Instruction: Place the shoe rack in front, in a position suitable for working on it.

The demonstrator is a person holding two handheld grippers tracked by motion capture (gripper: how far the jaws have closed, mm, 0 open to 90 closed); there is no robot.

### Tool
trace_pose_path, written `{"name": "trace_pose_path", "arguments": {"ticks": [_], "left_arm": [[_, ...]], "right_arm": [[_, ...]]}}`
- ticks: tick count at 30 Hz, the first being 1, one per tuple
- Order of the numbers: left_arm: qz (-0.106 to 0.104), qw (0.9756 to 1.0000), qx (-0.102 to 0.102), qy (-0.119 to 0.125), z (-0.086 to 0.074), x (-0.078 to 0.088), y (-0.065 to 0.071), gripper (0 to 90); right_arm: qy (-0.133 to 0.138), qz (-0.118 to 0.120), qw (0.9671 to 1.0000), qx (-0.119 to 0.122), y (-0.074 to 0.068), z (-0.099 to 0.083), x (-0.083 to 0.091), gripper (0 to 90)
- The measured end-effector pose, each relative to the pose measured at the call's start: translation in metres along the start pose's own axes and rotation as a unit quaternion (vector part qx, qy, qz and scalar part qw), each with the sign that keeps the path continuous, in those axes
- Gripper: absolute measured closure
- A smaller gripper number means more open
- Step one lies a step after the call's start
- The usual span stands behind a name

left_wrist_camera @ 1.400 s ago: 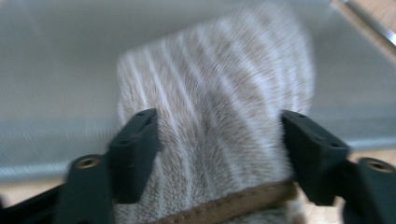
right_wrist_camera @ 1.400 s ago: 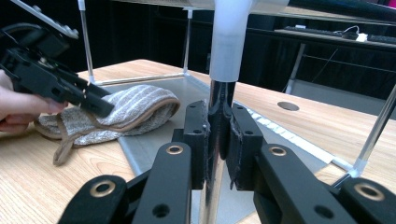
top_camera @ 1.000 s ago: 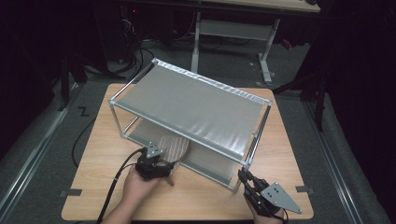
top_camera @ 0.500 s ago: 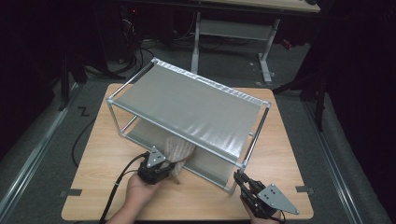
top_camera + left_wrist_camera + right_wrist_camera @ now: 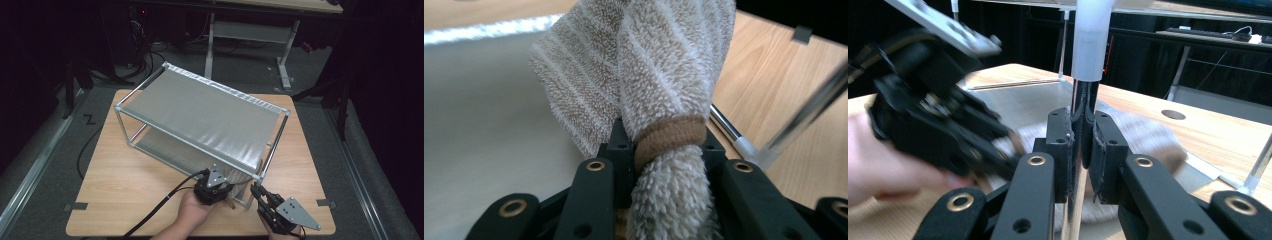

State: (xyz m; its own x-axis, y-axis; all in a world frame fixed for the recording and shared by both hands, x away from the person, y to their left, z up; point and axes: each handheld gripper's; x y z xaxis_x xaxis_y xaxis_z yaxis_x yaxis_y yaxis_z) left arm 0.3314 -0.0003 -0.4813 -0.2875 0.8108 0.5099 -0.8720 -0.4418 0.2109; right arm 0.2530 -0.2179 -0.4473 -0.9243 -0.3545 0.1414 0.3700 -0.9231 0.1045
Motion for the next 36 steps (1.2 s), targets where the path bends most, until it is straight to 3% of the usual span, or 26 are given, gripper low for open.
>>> {"name": "trace_pose_path", "arguments": {"ticks": [1,4,6,11,17,22,24,26,27,30,36], "left_arm": [[-0.004,1.0000,0.005,0.002,-0.001,-0.005,0.002,68.7],[-0.009,0.9999,-0.005,-0.002,-0.001,-0.013,0.012,68.0],[-0.015,0.9994,-0.018,-0.024,-0.002,-0.020,0.017,67.2],[0.013,0.9982,-0.034,-0.048,-0.005,-0.023,0.016,68.8],[0.048,0.9963,-0.035,-0.061,-0.006,-0.016,0.001,69.8],[0.083,0.9946,-0.019,-0.059,-0.011,-0.001,-0.022,70.0],[0.082,0.9952,-0.002,-0.054,-0.014,0.006,-0.032,70.1],[0.100,0.9936,0.004,-0.053,-0.018,0.018,-0.044,70.1],[0.097,0.9941,0.014,-0.047,-0.021,0.023,-0.050,70.1],[0.125,0.9910,0.025,-0.041,-0.028,0.042,-0.069,70.1],[0.161,0.9850,0.048,-0.038,-0.042,0.079,-0.104,70.1]], "right_arm": [[0.000,0.000,1.0000,0.000,0.000,0.000,0.000,81.1],[0.000,0.001,1.0000,0.001,0.000,0.000,0.000,81.1],[0.001,0.001,1.0000,0.001,0.000,0.000,0.000,81.1],[-0.001,0.002,1.0000,0.000,0.000,0.000,0.000,81.1],[-0.001,0.001,1.0000,0.002,-0.001,0.001,0.000,81.1],[-0.002,0.002,1.0000,-0.001,-0.002,0.001,0.001,81.1],[-0.002,0.004,1.0000,-0.002,-0.002,0.000,0.001,81.1],[-0.002,0.007,1.0000,0.001,-0.002,0.000,0.002,81.1],[-0.001,0.009,1.0000,0.002,-0.002,0.000,0.002,81.1],[-0.001,0.011,0.9999,0.003,-0.004,0.000,0.003,81.1],[0.000,0.015,0.9999,0.005,-0.006,0.000,0.004,81.0]]}}
Point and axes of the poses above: each handheld gripper's, and its own axes: x roughly backward along the jaws, z roughly out of its top, y roughly to its right, and after that the axes turned 15 degrees about -z, right-handed
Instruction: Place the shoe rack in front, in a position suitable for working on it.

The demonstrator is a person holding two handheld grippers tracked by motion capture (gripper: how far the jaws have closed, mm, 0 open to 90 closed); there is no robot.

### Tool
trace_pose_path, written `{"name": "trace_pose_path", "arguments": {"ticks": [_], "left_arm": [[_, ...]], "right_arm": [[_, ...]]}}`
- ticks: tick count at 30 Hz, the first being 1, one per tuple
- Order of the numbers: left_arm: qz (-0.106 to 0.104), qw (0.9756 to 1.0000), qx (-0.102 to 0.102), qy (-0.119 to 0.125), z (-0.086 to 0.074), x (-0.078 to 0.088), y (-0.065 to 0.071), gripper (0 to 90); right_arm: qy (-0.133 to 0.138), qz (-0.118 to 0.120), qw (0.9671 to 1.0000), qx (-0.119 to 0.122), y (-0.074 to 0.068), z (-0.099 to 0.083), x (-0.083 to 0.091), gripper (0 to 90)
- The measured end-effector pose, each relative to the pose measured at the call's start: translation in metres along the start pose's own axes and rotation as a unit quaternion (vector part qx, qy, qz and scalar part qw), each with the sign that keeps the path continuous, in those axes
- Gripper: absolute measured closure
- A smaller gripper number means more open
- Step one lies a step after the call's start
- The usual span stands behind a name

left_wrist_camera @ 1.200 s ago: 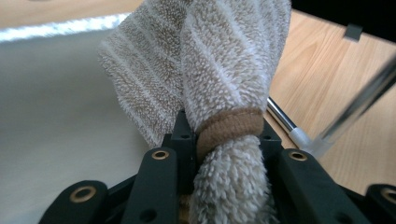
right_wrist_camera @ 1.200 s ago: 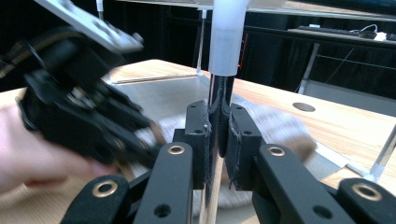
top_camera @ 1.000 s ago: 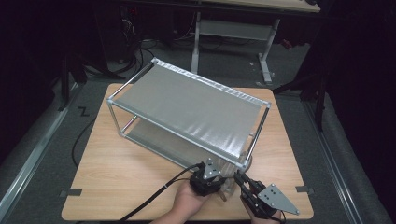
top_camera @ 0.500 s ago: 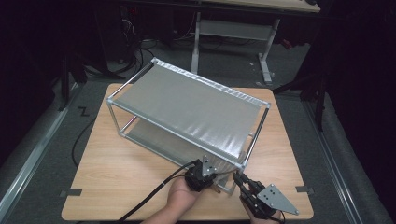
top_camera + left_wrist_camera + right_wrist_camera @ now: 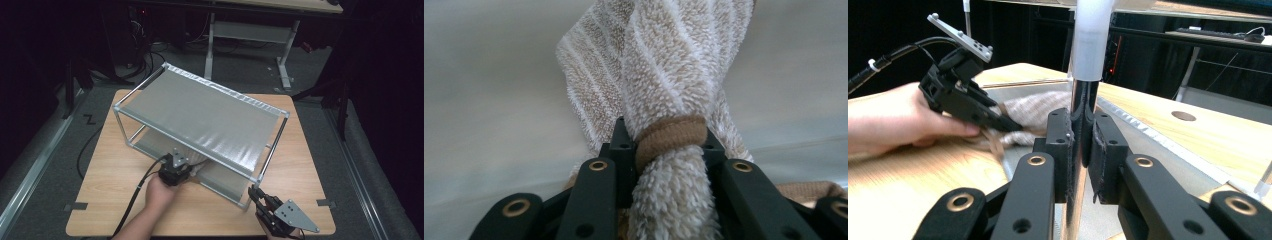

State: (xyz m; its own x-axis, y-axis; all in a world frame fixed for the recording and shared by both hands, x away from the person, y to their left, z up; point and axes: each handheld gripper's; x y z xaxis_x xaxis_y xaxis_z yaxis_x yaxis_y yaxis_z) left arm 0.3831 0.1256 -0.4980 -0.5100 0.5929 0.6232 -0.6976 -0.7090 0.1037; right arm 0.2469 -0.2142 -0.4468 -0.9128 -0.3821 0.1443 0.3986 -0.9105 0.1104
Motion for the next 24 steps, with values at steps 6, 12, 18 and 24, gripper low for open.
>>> {"name": "trace_pose_path", "arguments": {"ticks": [6,12,18,24], "left_arm": [[0.035,0.9992,0.016,0.006,-0.009,0.017,-0.044,70.1],[0.063,0.9972,0.036,0.013,-0.014,0.026,-0.074,70.1],[0.091,0.9943,0.055,0.006,-0.014,0.035,-0.102,70.0],[0.115,0.9914,0.061,0.005,-0.017,0.042,-0.119,69.6]], "right_arm": [[-0.002,-0.001,1.0000,0.000,-0.001,0.000,0.001,81.0],[-0.002,0.001,1.0000,0.001,0.000,0.000,0.001,81.0],[-0.002,-0.001,1.0000,0.004,0.001,0.000,0.002,80.9],[-0.003,-0.010,0.9999,-0.002,0.007,-0.001,0.004,81.0]]}}
Point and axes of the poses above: each handheld gripper's, and its own axes: x roughly backward along the jaws, z roughly out of its top, y roughly to its right, and after that the axes turned 15 degrees about -z, right-handed
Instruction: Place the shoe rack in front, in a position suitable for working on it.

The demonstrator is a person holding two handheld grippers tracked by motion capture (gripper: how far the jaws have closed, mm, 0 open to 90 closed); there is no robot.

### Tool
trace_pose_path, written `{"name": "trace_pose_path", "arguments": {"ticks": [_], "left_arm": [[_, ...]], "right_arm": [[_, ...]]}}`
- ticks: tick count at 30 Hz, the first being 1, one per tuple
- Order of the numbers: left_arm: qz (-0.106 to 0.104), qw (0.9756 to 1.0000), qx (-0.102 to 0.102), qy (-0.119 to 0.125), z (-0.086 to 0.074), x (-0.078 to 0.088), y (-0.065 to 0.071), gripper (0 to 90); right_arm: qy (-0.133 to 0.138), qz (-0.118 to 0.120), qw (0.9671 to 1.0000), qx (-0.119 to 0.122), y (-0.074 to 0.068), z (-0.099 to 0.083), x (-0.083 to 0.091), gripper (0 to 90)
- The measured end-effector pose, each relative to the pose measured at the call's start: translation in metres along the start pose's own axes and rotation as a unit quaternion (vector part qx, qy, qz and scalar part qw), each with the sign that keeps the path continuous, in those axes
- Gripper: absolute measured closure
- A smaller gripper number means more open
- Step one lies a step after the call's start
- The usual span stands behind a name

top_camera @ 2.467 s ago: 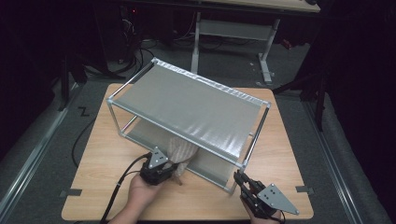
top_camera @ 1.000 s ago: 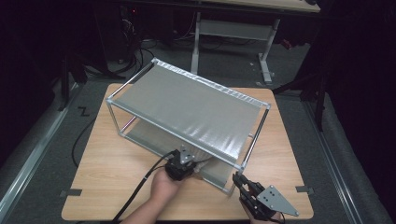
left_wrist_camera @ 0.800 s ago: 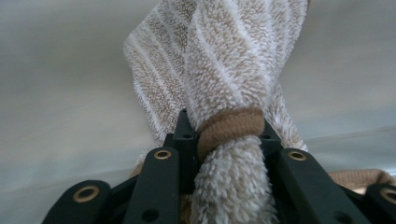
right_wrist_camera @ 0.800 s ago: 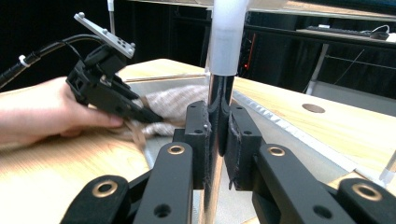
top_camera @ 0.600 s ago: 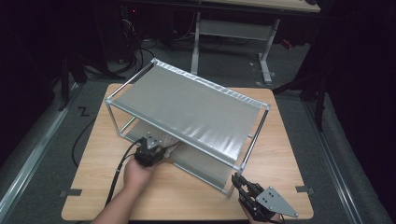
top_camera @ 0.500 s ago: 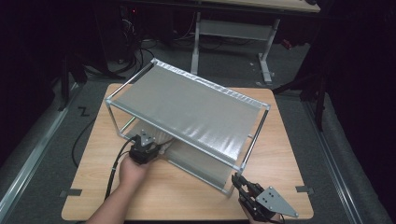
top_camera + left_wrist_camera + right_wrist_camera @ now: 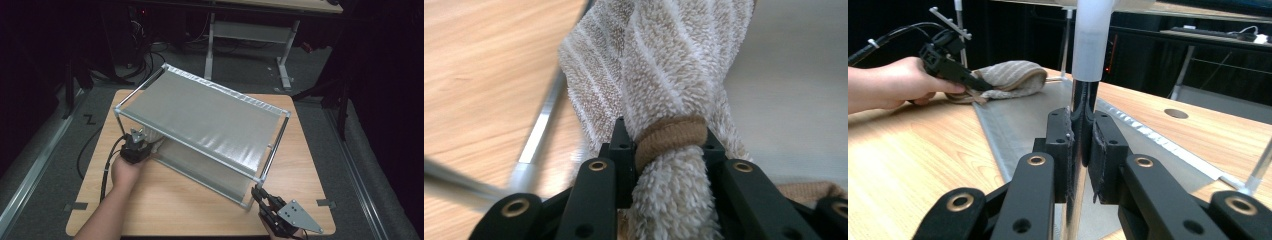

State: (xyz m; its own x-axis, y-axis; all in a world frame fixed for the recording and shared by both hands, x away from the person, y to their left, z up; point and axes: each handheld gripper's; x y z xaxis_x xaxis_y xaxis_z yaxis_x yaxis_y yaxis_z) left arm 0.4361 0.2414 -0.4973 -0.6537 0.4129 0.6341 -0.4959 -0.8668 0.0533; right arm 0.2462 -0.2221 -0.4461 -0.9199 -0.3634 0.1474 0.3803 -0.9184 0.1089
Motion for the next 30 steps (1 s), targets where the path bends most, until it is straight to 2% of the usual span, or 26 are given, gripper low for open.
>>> {"name": "trace_pose_path", "arguments": {"ticks": [1,7,9,12,17,22,30], "left_arm": [[0.002,1.0000,0.005,0.001,0.000,0.001,-0.001,69.6],[0.012,0.9999,-0.006,-0.001,0.000,-0.001,-0.004,68.7],[0.016,0.9999,-0.002,0.004,-0.001,-0.002,-0.004,68.5],[0.012,0.9999,0.002,0.006,-0.001,-0.003,-0.004,68.7],[0.005,1.0000,-0.003,-0.002,0.002,-0.005,0.002,69.5],[-0.014,0.9997,-0.013,-0.012,0.007,-0.009,0.016,69.7],[-0.047,0.9976,-0.046,-0.020,0.009,-0.017,0.056,69.6]], "right_arm": [[0.000,0.000,1.0000,-0.001,0.000,0.000,0.000,81.0],[0.000,-0.003,1.0000,-0.005,0.000,-0.001,0.000,81.0],[0.000,-0.003,1.0000,-0.005,0.000,0.000,0.000,81.1],[0.000,-0.004,1.0000,-0.006,0.000,-0.001,0.000,81.2],[0.001,-0.001,1.0000,-0.008,0.000,-0.001,-0.001,81.2],[0.001,-0.002,1.0000,-0.009,0.000,-0.001,-0.001,81.3],[0.001,-0.001,0.9999,-0.012,0.000,-0.001,-0.001,81.3]]}}
Point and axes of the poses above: each handheld gripper's, and its own axes: x roughly backward along the jaws, z roughly out of its top, y roughly to its right, and after that the axes turned 15 degrees about -z, right-handed
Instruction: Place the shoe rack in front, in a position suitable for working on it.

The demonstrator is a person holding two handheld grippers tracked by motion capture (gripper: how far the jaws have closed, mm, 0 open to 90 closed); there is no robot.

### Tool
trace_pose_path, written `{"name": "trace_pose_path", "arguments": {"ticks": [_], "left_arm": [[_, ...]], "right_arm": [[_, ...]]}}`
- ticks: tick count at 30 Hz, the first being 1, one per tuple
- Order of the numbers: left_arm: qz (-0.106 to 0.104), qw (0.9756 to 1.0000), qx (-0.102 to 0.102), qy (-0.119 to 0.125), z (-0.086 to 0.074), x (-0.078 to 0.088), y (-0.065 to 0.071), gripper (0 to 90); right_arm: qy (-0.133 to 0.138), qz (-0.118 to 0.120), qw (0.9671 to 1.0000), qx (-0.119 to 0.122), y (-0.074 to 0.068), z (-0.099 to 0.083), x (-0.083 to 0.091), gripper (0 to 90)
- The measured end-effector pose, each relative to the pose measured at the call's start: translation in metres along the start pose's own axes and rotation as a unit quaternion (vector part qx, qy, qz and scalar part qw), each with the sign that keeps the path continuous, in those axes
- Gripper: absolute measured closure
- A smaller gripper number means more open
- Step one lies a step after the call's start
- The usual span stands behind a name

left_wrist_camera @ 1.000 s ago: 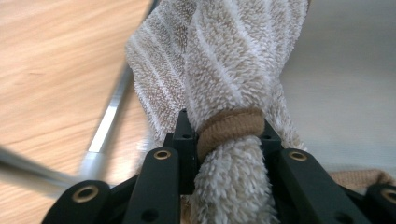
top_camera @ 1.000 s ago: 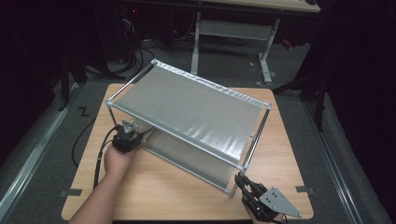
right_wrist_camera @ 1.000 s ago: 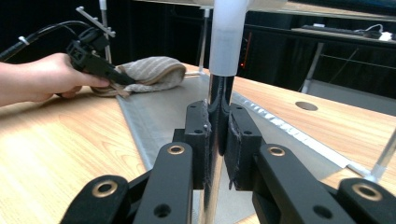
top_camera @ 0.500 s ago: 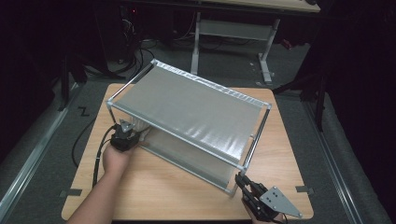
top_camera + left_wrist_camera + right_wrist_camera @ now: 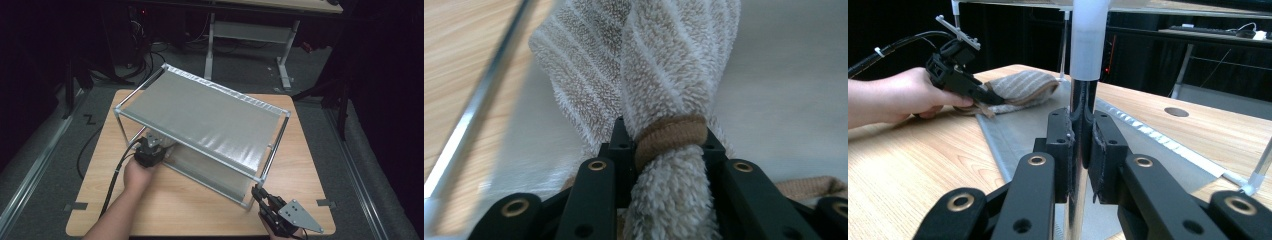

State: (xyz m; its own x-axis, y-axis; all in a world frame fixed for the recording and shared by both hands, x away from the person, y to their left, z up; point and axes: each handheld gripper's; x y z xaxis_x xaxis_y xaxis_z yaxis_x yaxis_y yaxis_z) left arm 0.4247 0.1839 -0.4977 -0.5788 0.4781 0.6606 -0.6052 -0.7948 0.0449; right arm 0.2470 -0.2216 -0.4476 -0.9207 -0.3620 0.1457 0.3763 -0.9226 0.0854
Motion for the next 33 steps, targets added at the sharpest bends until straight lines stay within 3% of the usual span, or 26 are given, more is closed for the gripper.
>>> {"name": "trace_pose_path", "arguments": {"ticks": [7,8,14,15,18,23,24,26,28,29,30,31,33], "left_arm": [[-0.030,0.9995,-0.008,0.000,0.004,-0.009,0.028,69.5],[-0.020,0.9997,-0.017,0.002,0.005,-0.009,0.032,69.5],[-0.044,0.9984,-0.036,-0.011,0.013,-0.016,0.066,69.4],[-0.049,0.9977,-0.046,-0.012,0.014,-0.018,0.073,69.4],[-0.070,0.9960,-0.054,-0.011,0.018,-0.024,0.096,69.3],[-0.099,0.9925,-0.070,0.010,0.023,-0.034,0.133,69.3],[-0.120,0.9908,-0.062,0.007,0.023,-0.036,0.143,69.3],[-0.133,0.9884,-0.073,-0.002,0.024,-0.036,0.154,69.3],[-0.132,0.9879,-0.081,0.003,0.025,-0.038,0.165,69.3],[-0.140,0.9868,-0.082,0.004,0.025,-0.038,0.171,69.1],[-0.151,0.9862,-0.067,0.009,0.025,-0.040,0.178,69.1],[-0.150,0.9853,-0.082,0.005,0.026,-0.039,0.180,68.9],[-0.170,0.9822,-0.081,0.005,0.026,-0.039,0.189,68.5]], "right_arm": [[0.000,0.001,1.0000,0.002,0.000,0.000,0.000,81.2],[0.000,0.001,1.0000,0.003,0.000,0.000,0.000,81.2],[-0.001,0.000,1.0000,0.005,0.000,0.000,0.001,81.2],[-0.001,0.000,1.0000,0.005,0.000,0.000,0.001,81.3],[0.000,0.001,1.0000,0.002,-0.001,0.000,0.000,81.3],[0.000,0.001,1.0000,0.003,-0.001,0.000,0.000,81.3],[0.000,0.001,1.0000,0.003,-0.001,0.000,0.000,81.3],[0.000,0.002,1.0000,0.004,-0.001,0.000,0.001,81.2],[0.000,0.003,1.0000,0.006,0.000,0.000,0.001,81.2],[0.000,0.003,1.0000,0.004,-0.001,0.000,0.001,81.2],[-0.001,0.002,1.0000,0.005,-0.001,0.000,0.001,81.2],[0.000,0.003,1.0000,0.005,-0.001,0.000,0.001,81.2],[0.000,0.005,1.0000,0.006,-0.001,0.000,0.001,81.2]]}}
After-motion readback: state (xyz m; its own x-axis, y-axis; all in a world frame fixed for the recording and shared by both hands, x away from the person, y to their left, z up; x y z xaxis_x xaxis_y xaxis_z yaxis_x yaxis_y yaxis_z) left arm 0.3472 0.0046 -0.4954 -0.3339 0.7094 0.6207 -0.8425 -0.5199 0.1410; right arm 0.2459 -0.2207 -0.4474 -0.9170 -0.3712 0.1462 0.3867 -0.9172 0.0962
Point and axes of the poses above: each handheld gripper's, and its own axes: x roughly backward along the jaws, z roughly out of its top, y roughly to its right, and after that the axes turned 15 degrees about -z, right-handed
